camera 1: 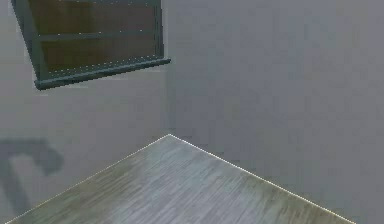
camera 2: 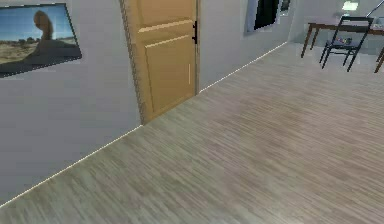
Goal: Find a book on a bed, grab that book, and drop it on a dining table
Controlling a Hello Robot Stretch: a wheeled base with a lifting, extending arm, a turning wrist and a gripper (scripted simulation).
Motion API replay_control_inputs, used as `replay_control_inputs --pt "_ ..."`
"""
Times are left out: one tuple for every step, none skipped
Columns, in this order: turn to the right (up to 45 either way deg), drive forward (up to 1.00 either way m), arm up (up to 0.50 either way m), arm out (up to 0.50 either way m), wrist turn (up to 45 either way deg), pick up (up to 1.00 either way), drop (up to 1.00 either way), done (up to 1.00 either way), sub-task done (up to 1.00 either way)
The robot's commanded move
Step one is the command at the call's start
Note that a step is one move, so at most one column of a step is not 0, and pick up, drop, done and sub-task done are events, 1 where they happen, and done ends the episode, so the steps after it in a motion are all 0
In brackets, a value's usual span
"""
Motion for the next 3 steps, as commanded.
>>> replay_control_inputs --pt "0.0 0.15 0.00 0.00 0.0 0.00 0.00 0.00 0.00" --pt "-45.0 0.00 0.00 0.00 0.0 0.00 0.00 0.00 0.00" --pt "-45.0 0.00 0.00 0.00 0.0 0.00 0.00 0.00 0.00"
